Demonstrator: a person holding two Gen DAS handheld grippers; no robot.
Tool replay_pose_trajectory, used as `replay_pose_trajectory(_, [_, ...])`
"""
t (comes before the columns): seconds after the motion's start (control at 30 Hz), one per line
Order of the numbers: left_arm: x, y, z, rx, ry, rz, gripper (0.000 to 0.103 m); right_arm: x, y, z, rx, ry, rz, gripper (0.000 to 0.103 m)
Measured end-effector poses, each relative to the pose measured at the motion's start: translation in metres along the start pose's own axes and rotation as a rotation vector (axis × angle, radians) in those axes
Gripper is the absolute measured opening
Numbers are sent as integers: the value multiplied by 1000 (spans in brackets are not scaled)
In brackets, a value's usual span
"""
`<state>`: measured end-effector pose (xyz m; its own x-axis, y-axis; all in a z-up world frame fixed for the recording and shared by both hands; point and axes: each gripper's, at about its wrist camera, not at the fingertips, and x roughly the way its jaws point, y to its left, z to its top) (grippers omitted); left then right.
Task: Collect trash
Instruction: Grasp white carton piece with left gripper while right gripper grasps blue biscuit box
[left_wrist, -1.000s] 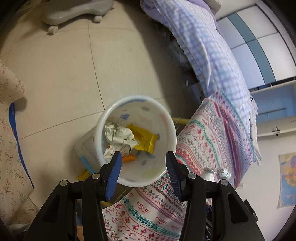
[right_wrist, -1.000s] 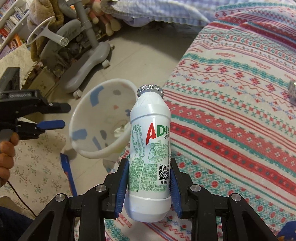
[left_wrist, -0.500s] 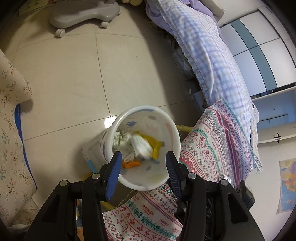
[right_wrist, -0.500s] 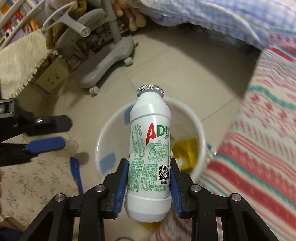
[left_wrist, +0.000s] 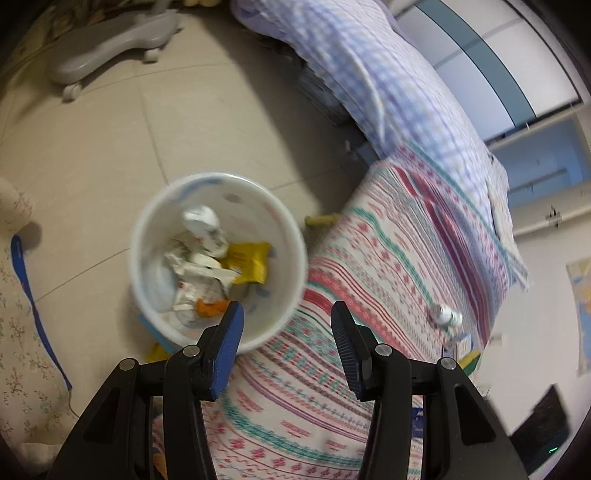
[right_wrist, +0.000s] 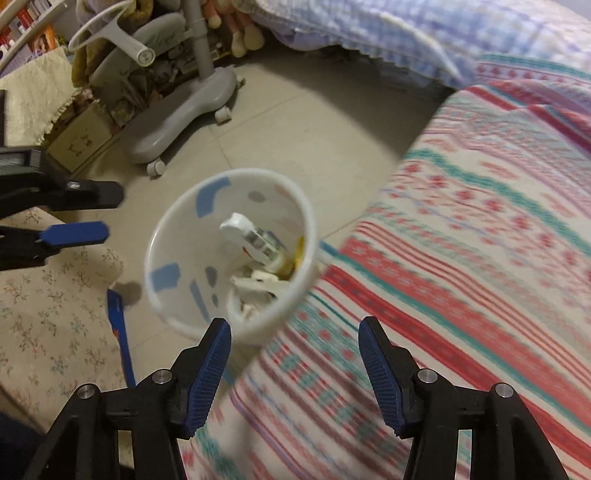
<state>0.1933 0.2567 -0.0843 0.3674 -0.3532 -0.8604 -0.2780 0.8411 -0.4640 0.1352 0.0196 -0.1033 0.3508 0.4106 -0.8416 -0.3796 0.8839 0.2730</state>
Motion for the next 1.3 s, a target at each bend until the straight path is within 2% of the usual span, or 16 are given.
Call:
replay_pose_trajectory(0.17, [18,-46,-23,87,55,-18,52,-71,-29,-9,7,-96,-31,64])
replay_pose_trajectory(0.3, [37,-81,-43,149,87,-6,52,-130,-77,-22,107,-231,-42,74])
replay_pose_trajectory(0.37, [44,-94,-52,167,100,-4,52,-157,-112,-37,182,-306,-72,79])
replay_pose_trajectory(0.63, [77,-164,-93,277,153,-8,52,-219,-229,-69,546,-424,-150,79])
replay_pose_trajectory(0.77, [89,-187,-110,299,190,-18,52,-230,-269,-85,675,-432,-197,80])
replay_pose_trajectory(0.87, [98,-202,-134,302,256,-42,52,-233,-292,-93,738,-415,-222,80])
replay_pose_trajectory(0.97, [103,-207,-157,254,290,-36,52,-238,-317,-105,809,-402,-226,80])
replay_pose_trajectory(1.07, [105,-215,-179,250,321,-49,52,-239,-338,-114,876,-382,-241,80])
replay_pose_trajectory(1.3, [130,-216,-202,249,323,-10,51,-228,-372,-129,961,-317,-267,80])
